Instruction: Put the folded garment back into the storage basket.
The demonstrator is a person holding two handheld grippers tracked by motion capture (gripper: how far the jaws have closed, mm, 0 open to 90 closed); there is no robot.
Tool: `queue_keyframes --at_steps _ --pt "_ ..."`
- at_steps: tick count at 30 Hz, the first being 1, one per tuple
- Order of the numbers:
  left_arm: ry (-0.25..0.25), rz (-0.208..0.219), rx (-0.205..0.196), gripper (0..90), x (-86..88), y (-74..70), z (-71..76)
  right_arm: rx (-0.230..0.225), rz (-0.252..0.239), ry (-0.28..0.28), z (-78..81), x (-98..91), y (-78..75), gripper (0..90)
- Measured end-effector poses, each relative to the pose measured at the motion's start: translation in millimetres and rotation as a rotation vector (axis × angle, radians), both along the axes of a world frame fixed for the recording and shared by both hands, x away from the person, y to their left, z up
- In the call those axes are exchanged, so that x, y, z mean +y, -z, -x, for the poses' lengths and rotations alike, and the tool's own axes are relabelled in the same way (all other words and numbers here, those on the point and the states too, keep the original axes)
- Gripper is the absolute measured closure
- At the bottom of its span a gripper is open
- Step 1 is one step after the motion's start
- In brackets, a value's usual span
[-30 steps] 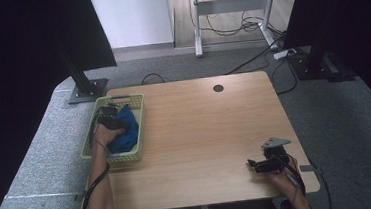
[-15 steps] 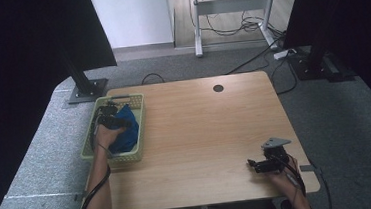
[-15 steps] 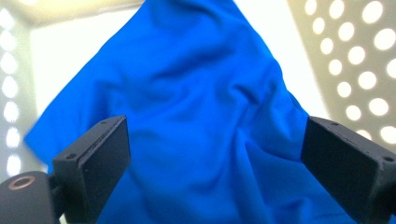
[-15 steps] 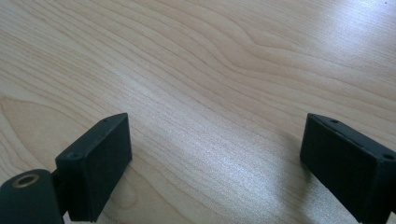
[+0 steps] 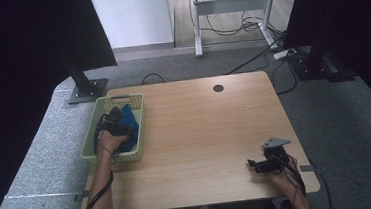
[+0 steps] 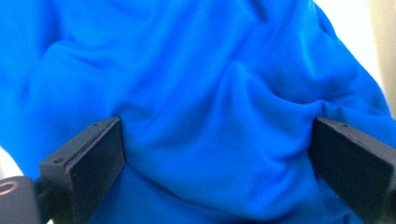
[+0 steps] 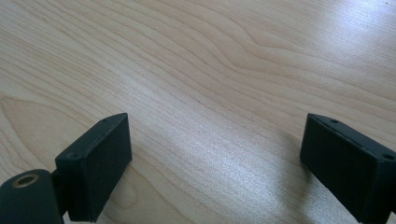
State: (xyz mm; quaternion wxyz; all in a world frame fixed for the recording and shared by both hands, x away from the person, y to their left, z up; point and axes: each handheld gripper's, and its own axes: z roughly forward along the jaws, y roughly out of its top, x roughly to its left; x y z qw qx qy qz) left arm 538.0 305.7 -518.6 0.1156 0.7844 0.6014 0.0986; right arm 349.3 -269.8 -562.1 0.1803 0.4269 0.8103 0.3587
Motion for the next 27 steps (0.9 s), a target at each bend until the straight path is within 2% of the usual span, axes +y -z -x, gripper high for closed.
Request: queue_keyframes --at_steps 2,5,8,10,13,16,19,20,24,26,27 --pt "0.071 -0.012 0.021 2.5 2.7 0.3 -3.1 0.0 0.0 0.0 0.0 0.0 0.0 8.7" --pt "0.205 -0.027 0.034 2.6 7.5 -0.2 -6.0 0.0 0.0 0.0 0.0 0.0 0.0 8.7" --pt "0.319 -0.04 0.049 4.2 12.3 -1.3 -5.9 0.0 0.0 0.0 0.0 0.0 0.0 8.6" --pt "0.385 -0.049 0.056 5.4 14.8 -2.1 -4.9 0.0 0.0 0.0 0.0 0.0 0.0 8.7" --pt "0.437 -0.053 0.06 7.0 17.4 -2.8 -2.8 0.0 0.0 0.0 0.0 0.0 0.0 8.7" --pt "0.436 -0.054 0.052 7.1 17.7 -3.2 -1.6 0.0 0.0 0.0 0.0 0.0 0.0 8.7" --pt "0.388 -0.052 0.028 8.0 16.5 -5.6 0.2 0.0 -0.001 0.001 0.0 0.0 0.0 8.7" --pt "0.388 -0.052 0.028 8.0 16.5 -5.6 0.2 0.0 -0.001 0.001 0.0 0.0 0.0 8.7" --pt "0.31 -0.002 -0.04 8.0 18.4 -11.7 3.9 0.0 0.0 0.0 0.0 -0.1 0.0 8.7" --pt "0.284 0.003 -0.07 7.9 17.5 -15.0 6.2 0.0 0.0 0.001 0.0 0.0 0.0 8.7" --pt "0.276 0.019 -0.086 7.9 16.9 -17.0 7.6 0.0 -0.001 0.001 0.0 0.0 0.0 8.7"
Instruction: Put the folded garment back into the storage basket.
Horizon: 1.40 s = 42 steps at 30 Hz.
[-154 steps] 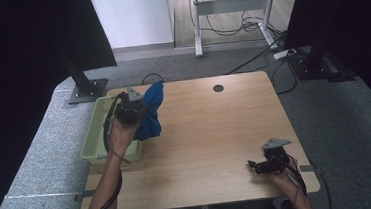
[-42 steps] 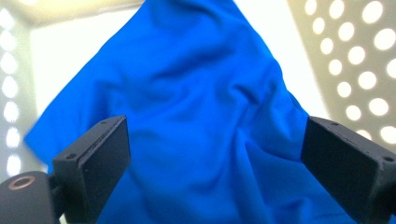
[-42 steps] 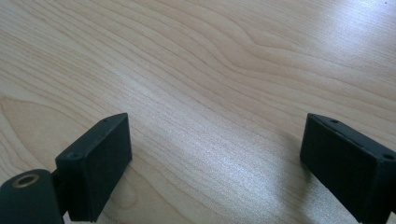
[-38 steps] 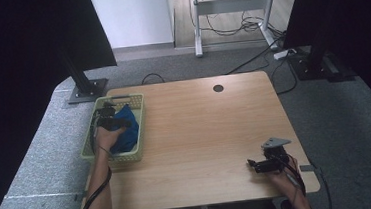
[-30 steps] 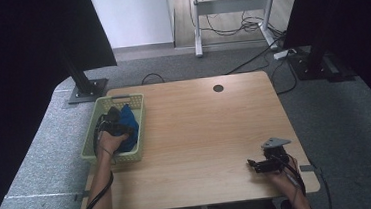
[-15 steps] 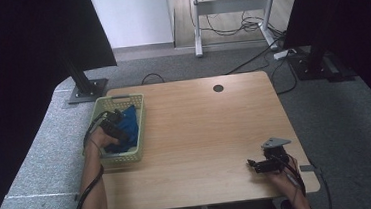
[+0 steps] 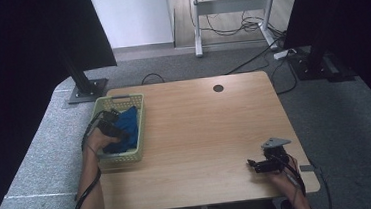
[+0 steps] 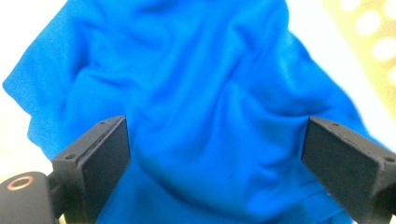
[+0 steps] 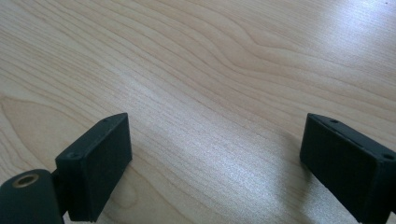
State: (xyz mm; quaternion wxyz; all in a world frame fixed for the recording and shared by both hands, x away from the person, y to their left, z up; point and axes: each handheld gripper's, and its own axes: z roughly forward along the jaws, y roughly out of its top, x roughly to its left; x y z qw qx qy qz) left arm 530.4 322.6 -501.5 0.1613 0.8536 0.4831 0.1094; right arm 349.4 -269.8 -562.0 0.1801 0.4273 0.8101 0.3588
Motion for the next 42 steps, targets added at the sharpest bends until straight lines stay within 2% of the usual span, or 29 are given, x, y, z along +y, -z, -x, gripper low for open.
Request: queue_keyframes --at_steps 2,5,6,9,11,14,21,24,30,42 --pt "-0.018 0.03 -0.024 7.1 -1.9 -3.9 2.9 0.0 0.0 0.0 0.0 0.0 0.0 8.7" --pt "-0.039 0.049 -0.072 7.1 -6.9 -10.2 9.5 0.0 0.0 0.0 0.0 0.1 0.0 8.6" --pt "-0.039 0.049 -0.072 7.1 -6.9 -10.2 9.5 0.0 0.0 0.0 0.0 0.1 0.0 8.6" --pt "-0.062 0.08 -0.107 7.1 -9.8 -13.8 14.3 0.0 0.001 -0.002 0.1 0.2 0.0 8.5" --pt "-0.075 0.114 -0.138 7.1 -12.9 -17.4 19.5 0.0 0.001 -0.004 0.2 0.3 0.0 8.5" --pt "-0.076 0.127 -0.157 7.1 -15.7 -19.5 23.1 -0.001 0.002 -0.006 0.2 0.3 0.0 8.5" --pt "-0.044 0.131 -0.218 7.1 -26.5 -30.1 37.2 -0.001 0.002 -0.01 0.2 0.4 0.1 8.5" --pt "-0.031 0.151 -0.258 7.1 -33.5 -38.1 46.4 -0.001 0.002 -0.011 0.2 0.4 0.0 8.5" --pt "-0.011 0.19 -0.314 7.0 -45.1 -47.4 60.4 -0.001 0.003 -0.015 0.4 0.5 0.0 8.4" --pt "0.038 0.222 -0.378 7.0 -71.6 -54.1 85.3 0.001 0.003 -0.017 0.9 0.7 0.0 8.4"
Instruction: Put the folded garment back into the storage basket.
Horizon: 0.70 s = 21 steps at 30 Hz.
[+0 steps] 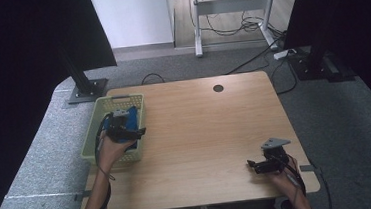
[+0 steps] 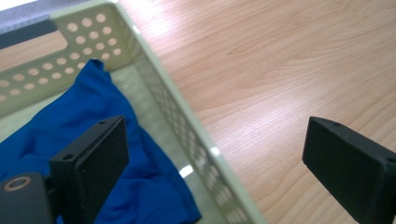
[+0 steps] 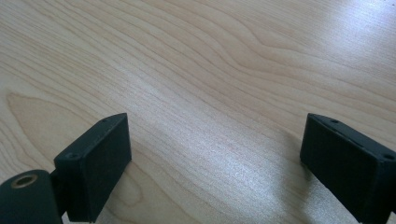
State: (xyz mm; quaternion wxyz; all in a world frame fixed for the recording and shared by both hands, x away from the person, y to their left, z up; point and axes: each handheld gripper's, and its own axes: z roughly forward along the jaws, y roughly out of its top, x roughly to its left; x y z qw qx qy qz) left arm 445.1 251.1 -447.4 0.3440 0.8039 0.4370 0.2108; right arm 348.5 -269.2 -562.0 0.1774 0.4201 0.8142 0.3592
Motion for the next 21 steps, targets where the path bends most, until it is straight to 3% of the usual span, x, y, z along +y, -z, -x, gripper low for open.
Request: queue_keyframes --at_steps 21 --pt "0.095 0.048 -0.03 6.7 -46.6 16.3 35.0 -0.001 0.0 -0.006 0.6 0.2 0.0 8.4"
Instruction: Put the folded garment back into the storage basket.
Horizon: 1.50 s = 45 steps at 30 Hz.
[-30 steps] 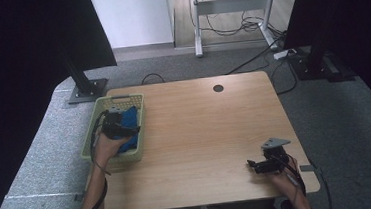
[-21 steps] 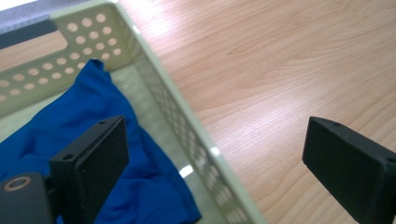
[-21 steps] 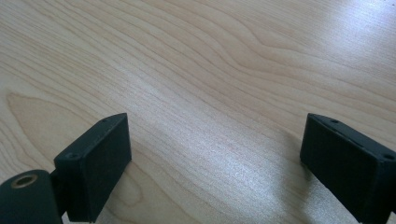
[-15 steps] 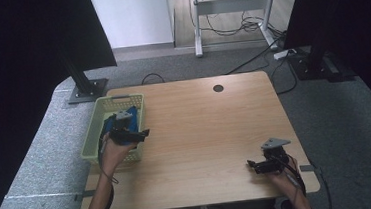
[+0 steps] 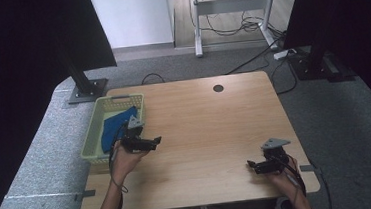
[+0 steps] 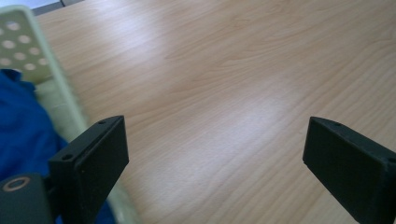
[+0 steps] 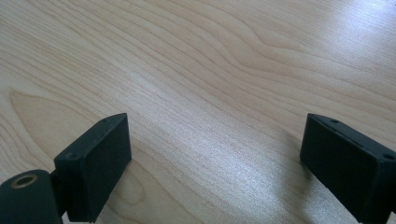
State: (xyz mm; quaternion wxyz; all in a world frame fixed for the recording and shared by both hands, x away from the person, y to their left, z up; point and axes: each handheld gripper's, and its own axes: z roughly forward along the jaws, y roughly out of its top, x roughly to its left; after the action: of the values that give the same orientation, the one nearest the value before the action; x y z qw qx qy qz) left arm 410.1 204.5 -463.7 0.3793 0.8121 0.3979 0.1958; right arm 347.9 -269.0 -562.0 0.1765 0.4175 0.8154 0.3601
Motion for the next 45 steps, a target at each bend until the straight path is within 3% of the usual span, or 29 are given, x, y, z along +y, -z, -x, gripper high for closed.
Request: queue_keyframes --at_steps 9,20,34,40,45 --pt "0.047 0.009 -0.01 6.5 -21.3 23.1 16.0 0.0 0.0 -0.001 0.3 0.1 0.0 8.5" --pt "0.052 -0.031 -0.013 6.5 -39.8 56.0 30.7 -0.001 0.0 -0.004 0.8 0.2 0.0 8.4" --pt "0.046 -0.11 0.026 6.3 -50.5 87.6 42.4 -0.001 0.0 -0.006 1.0 0.3 0.1 8.4" --pt "0.044 -0.057 0.055 5.3 -48.0 91.9 42.5 0.0 0.0 -0.009 1.4 0.5 0.1 8.4" --pt "0.029 -0.063 0.073 0.0 -47.9 92.6 41.8 0.0 0.0 -0.011 1.5 0.5 0.1 8.4"
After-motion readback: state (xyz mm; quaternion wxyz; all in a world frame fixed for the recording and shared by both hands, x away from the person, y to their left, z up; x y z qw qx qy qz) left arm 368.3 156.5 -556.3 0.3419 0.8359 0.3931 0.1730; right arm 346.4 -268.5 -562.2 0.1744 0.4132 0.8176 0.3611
